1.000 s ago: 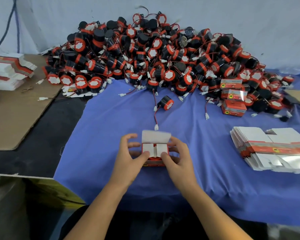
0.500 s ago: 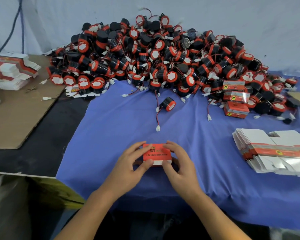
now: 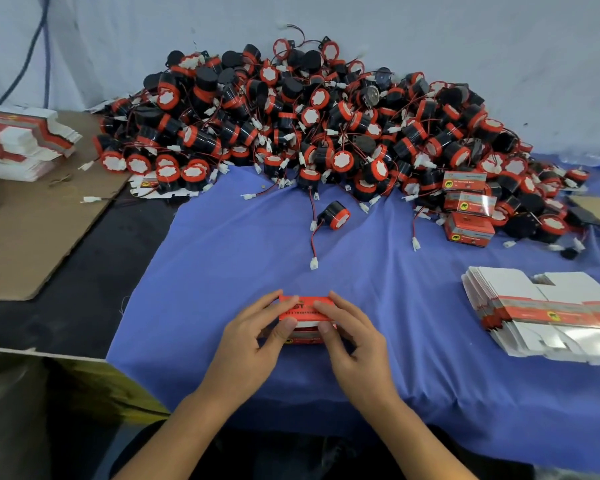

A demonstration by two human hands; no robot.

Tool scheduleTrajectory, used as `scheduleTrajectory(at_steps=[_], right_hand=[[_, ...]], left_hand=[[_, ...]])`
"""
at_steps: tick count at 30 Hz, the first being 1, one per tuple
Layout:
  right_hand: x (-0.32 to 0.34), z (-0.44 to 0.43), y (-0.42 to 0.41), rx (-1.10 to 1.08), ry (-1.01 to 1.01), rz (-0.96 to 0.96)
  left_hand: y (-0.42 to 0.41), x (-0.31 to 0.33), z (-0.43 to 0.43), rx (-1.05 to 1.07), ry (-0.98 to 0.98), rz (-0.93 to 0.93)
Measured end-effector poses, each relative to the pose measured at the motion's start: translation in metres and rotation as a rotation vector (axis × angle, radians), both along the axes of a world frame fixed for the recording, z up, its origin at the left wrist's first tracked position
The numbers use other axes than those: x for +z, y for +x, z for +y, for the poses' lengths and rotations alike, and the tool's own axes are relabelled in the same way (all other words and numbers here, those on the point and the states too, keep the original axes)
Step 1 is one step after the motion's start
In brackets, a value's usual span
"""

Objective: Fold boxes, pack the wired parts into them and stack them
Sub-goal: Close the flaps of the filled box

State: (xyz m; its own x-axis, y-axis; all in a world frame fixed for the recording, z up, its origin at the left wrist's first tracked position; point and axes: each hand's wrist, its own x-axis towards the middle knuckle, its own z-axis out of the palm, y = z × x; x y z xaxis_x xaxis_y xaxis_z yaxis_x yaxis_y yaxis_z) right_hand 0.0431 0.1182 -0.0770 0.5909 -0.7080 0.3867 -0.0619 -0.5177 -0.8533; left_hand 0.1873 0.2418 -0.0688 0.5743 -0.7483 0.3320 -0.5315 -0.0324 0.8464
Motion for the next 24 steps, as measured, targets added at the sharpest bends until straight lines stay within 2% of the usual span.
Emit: scheduleTrajectory(at_steps=[5,7,10,13,19,21,24], right_hand=[[-0.002,0.000,-0.002,0.014,-0.010,0.027],[-0.001,0.001,-0.003,0.037,-0.031,0.061],[0.000,0.001,-0.006,0.078,-0.074,0.122],[0.001,0.001,-0.011,0.089,-0.169,0.189],[0.003,0.007,-0.020,0.088,-0.385,0.375],[0.005,0.014,-0.019,0.013,-0.433,0.397],[0.007,0.026,-0.018,-0.094,-0.473,0.422]], left_hand=[[-0.005,-0.002,0.004,0.028,-0.093,0.004],[-0.010,-0.002,0.006,0.096,-0.129,-0.051],[-0.013,-0.001,0.007,0.187,-0.093,-0.316],[-0.011,-0.004,0.011,0.155,0.032,-0.601],[-0.008,-0.007,0.022,0.098,0.160,-0.841],[-0.010,-0.005,0.024,0.083,0.216,-0.760],[-0.022,0.001,0.017,0.130,0.107,-0.316]])
